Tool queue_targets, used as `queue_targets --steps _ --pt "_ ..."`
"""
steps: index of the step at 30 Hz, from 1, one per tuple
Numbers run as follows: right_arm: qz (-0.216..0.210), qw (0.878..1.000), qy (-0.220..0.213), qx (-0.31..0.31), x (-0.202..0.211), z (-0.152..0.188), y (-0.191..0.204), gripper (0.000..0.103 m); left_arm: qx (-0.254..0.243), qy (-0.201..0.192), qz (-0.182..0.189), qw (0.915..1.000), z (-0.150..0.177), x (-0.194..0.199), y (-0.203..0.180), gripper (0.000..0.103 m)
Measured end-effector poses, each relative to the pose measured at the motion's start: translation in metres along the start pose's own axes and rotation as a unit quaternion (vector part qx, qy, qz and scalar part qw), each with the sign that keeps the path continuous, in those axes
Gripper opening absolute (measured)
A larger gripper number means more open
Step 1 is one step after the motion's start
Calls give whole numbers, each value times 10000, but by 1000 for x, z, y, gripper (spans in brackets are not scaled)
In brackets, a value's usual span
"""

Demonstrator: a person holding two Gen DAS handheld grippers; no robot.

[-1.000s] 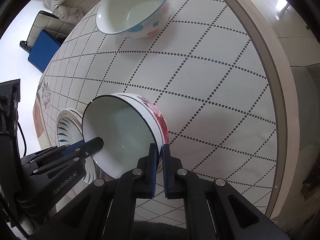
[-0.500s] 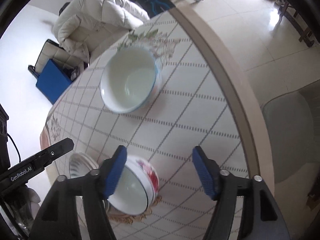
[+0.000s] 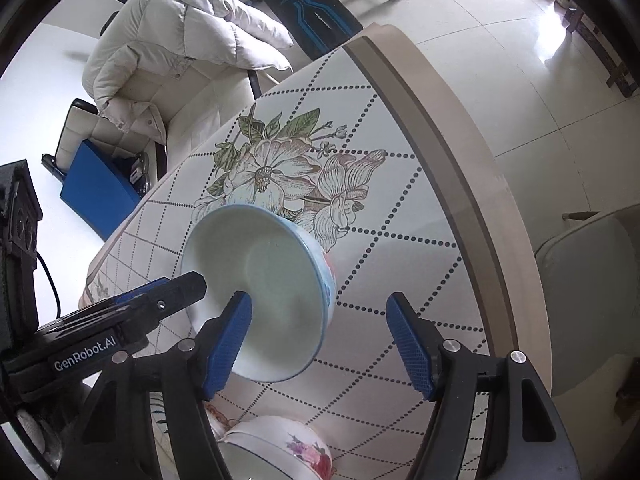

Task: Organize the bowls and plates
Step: 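Grasp the blue-dotted bowl rim with the left gripper while the right gripper grips it too, then carry the blue-dotted bowl with both grippers and lower it into the black-rimmed bowl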

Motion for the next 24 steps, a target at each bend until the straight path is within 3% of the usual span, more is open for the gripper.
queue_targets --steps 2,3,5,7,8,12,19,24 --pt "52 9999 141 -46 -10 3 -1 45 -58 75 -57 9999 3 -8 -2 21" --pt "85 9997 199 -66 -14 4 -3 40 -82 85 -48 9999 4 -10 -3 17" --pt "197 9994 281 -61 -20 7 -4 31 -104 54 -94 9999 5 -12 -4 12" --pt "302 9990 342 -2 -22 9 -4 12 -84 32 -88 9999 6 -11 -5 12" --pt "275 9991 333 6 -23 9 -2 10 -72 29 -73 9999 6 -10 -5 10" --pt "633 9973 324 196 -23 7 1 8 -87 -104 -97 9999 6 -1 -7 9" --pt "493 9982 264 193 -10 9 9 8 -100 -309 -41 9995 13 23 -6 9" --pt "458 9984 86 321 18 17 20 8 -160 -485 67 9987 36 54 -2 9"
Point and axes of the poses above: each gripper's, at about its wrist camera, not at the fingertips, and x roughly against the way its jaws point, y to its left, z to its underside, the point moved 9 cm from there along -x, roughly the way its jaws point, and after that the axes turned 9 degrees about x, right-handed, at the moved point
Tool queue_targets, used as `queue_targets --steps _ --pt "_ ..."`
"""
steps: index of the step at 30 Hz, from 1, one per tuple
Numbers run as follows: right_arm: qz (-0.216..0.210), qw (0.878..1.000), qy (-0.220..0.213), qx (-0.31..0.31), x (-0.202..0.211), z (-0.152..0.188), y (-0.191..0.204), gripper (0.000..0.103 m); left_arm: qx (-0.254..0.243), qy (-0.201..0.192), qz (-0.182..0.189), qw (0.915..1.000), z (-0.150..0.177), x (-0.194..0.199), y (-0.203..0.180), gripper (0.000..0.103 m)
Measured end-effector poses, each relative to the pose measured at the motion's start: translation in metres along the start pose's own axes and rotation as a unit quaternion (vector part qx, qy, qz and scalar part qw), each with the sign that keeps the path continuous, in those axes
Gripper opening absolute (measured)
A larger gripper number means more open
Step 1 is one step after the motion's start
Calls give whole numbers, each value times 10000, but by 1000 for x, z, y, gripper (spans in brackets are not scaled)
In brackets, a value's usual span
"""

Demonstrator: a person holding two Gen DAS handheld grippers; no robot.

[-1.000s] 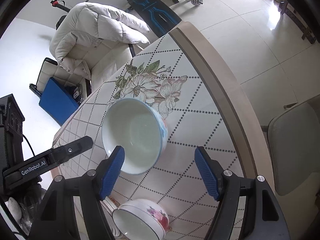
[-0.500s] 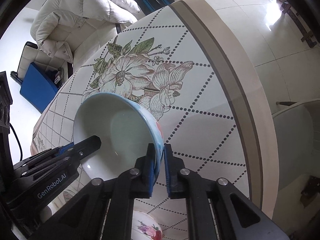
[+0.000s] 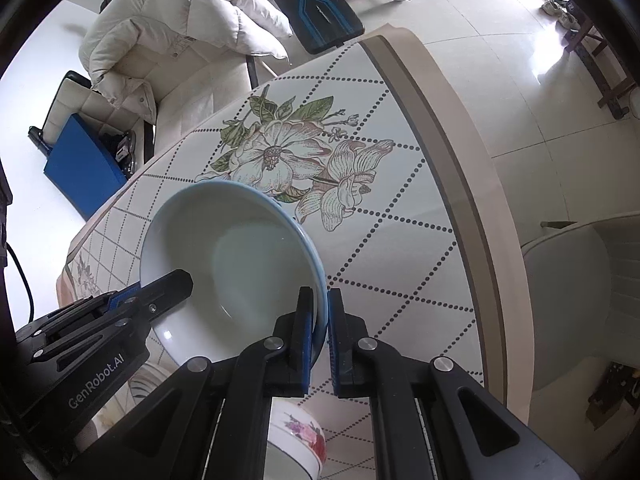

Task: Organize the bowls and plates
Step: 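Carry the blue-dotted bowl with both grippers and lower it into the black-rimmed bowl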

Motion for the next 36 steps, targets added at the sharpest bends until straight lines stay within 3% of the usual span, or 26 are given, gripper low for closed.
queue_targets --steps 10,21,36 --pt "-172 9990 -281 309 62 69 25 8 -116 -112 87 9998 78 44 20 10" --pt "-211 9978 146 620 43 158 47 8 153 195 -35 9997 141 16 49 10" --pt "64 9966 434 699 8 173 36 8 263 491 -139 9983 160 -18 52 10"
Point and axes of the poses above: each gripper's, at about its wrist camera, not at the fingertips, and x roughly against the way its jaws point, y to its left, z to its underside, the point moved 9 cm from there along -x, roughly the way its jaws point, and after that the axes turned 9 degrees about x, right-handed, at the moved point
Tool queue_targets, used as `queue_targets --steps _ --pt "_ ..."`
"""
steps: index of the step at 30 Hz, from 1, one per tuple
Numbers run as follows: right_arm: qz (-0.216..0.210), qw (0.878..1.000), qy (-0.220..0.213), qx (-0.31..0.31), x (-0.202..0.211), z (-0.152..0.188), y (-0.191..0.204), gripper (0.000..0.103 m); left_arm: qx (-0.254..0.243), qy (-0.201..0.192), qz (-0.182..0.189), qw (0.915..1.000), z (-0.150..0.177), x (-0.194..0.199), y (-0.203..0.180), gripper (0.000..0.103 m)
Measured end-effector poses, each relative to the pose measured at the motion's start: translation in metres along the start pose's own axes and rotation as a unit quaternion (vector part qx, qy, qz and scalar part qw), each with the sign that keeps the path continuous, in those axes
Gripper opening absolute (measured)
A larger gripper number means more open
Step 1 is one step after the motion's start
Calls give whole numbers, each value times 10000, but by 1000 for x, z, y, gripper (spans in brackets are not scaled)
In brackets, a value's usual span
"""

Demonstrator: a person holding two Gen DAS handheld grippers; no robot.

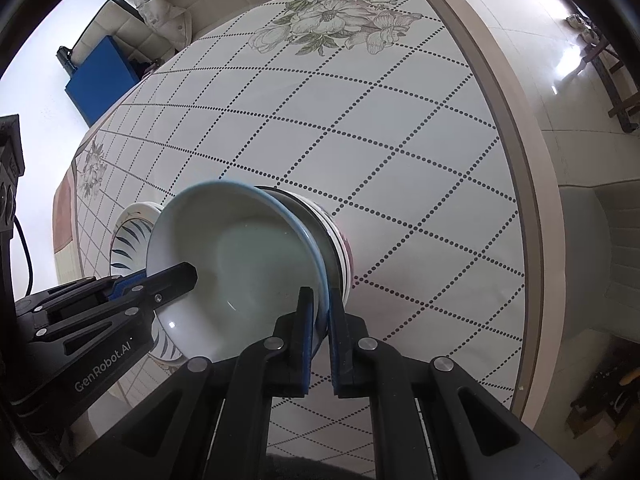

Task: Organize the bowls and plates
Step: 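Carry the blue-dotted bowl with both grippers and lower it into the black-rimmed bowl, then open both grippers and release the blue-dotted bowl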

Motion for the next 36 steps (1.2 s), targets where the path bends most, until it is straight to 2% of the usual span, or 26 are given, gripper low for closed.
queue_targets --steps 13,21,24,26,27,29,30,31,32,34,36 --pt "140 9999 73 8 -3 -5 -4 10 78 10 -75 9999 2 -1 1 11" --pt "211 9997 100 116 3 -4 0 10 208 -343 -290 9988 9 20 9 12" --pt "389 9989 -20 259 13 1 2 11 222 -577 -413 9972 13 32 14 13" --pt "532 9979 -149 349 23 4 4 19 225 -653 -423 9967 18 40 17 14" --pt "601 9972 -210 398 29 6 4 22 226 -696 -414 9965 20 44 18 18" --pt "716 9957 -359 472 41 11 5 48 211 -776 -399 9960 26 51 19 23" --pt "760 9949 -420 521 47 13 6 55 216 -835 -410 9954 29 55 20 26" --pt "783 9941 -483 569 53 16 8 67 231 -891 -415 9949 31 59 21 29" --pt "803 9934 -550 613 59 18 10 73 246 -937 -393 9945 33 63 22 34" --pt "850 9920 -638 686 70 25 13 76 294 -1067 -366 9932 36 71 24 45" --pt "858 9912 -701 728 79 31 18 84 242 -1249 -426 9910 39 80 25 69"
Point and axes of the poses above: each gripper's, at about its wrist camera, not at the fingertips, and x roughly against the way its jaws point, y to its left, z to its underside, the point moved 9 cm from there along -x, roughly the way its jaws point, and after that the axes turned 9 degrees about x, right-handed, at the moved point
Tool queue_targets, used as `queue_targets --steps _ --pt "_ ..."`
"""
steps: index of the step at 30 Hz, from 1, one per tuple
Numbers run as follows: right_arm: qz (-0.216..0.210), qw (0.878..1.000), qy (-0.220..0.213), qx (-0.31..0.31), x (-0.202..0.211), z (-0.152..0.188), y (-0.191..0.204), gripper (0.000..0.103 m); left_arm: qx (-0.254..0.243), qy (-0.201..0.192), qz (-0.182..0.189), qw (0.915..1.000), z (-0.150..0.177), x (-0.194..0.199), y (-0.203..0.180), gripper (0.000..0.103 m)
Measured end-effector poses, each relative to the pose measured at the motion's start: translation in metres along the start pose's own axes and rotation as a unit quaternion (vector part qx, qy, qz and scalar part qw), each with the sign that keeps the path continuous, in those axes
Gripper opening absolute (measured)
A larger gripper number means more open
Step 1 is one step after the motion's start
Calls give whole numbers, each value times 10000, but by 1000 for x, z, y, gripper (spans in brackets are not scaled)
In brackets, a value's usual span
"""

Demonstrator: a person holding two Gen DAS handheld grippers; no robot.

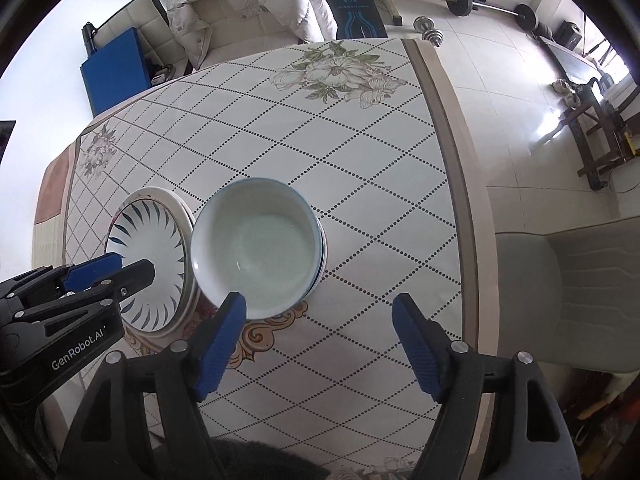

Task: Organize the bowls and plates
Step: 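Open both grippers and release the blue-dotted bowl, then raise both grippers up and away from the bowl stack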

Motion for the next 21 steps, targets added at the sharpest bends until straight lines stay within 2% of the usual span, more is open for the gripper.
queue_targets --steps 2,4,5,13,21 --pt "14 10000 -59 34 11 3 2 92 -5 -173 -49 9998 0 11 3 79" --pt "67 9999 -136 76 23 7 3 92 -23 -312 -107 9995 0 20 4 82" --pt "127 9997 -173 91 28 8 3 92 -31 -373 -93 9993 1 25 3 88" --pt "314 9986 -420 0 72 19 2 93 13 -720 36 9974 9 75 -1 88" --pt "515 9944 -914 -96 140 29 5 93 98 -1229 76 9923 17 130 0 88"
Point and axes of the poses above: each gripper's, at about its wrist camera, not at the fingertips, and x roughly against the way its jaws point, y to its left, z to its underside, the point moved 9 cm from there along -x, roughly the way its jaws point, and after that the axes turned 9 degrees about x, right-handed, at the moved point
